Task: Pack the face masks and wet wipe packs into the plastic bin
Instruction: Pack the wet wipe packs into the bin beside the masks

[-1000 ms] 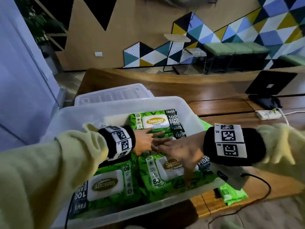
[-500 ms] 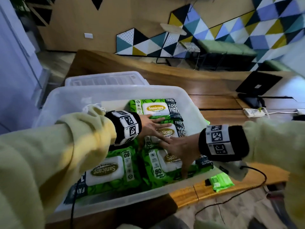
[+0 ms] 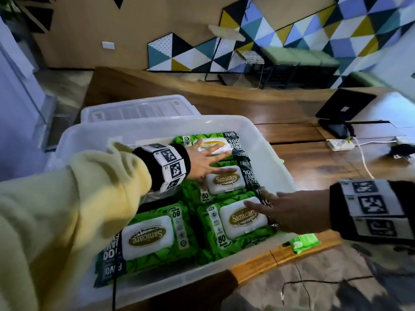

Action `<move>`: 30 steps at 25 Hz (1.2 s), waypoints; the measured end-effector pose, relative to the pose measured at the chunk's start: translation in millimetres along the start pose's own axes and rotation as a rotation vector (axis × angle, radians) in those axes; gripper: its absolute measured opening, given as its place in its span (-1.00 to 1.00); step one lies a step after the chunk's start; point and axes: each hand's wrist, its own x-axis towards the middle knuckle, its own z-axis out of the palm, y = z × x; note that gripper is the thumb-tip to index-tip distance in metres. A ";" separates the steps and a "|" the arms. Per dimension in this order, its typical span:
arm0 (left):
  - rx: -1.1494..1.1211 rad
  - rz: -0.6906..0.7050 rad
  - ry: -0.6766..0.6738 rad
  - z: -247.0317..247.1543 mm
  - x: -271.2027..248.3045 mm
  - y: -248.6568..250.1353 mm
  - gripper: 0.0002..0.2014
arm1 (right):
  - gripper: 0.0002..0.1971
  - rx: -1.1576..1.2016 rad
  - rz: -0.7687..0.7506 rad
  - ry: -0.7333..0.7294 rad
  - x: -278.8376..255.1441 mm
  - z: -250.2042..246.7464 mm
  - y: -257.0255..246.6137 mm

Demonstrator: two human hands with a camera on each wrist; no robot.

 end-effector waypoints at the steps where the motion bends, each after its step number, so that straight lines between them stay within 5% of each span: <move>1: 0.014 -0.021 -0.024 3.1 4.7 -1.7 -0.28 | -0.25 0.018 -0.004 -0.081 -4.2 1.4 1.4; 10: -0.136 -0.067 -0.043 30.8 22.3 1.1 -0.19 | -0.27 -0.060 -0.114 -0.420 10.9 -24.7 7.4; 14: -0.257 -0.046 -0.162 -2.3 15.9 12.3 -0.21 | -0.22 0.077 -0.094 -0.404 7.0 -18.3 3.4; 18: -0.235 0.145 -0.179 -22.3 25.6 62.4 -0.34 | -0.29 0.200 0.007 -0.126 -14.9 -1.5 -12.9; 21: -0.232 0.127 -0.237 -19.5 35.6 74.2 -0.31 | -0.42 0.381 0.072 0.310 -29.5 29.4 -27.3; 24: -0.271 0.123 -0.231 -24.9 31.0 73.5 -0.27 | -0.45 0.531 0.028 0.700 -27.8 76.0 -41.2; 27: -0.227 0.116 -0.266 -43.1 21.9 76.2 -0.28 | -0.61 0.642 -0.102 0.925 -21.0 105.7 -50.2; 30: -0.263 0.084 -0.010 -83.0 1.0 82.4 -0.47 | -0.58 0.794 -0.242 1.166 -24.0 114.8 -46.5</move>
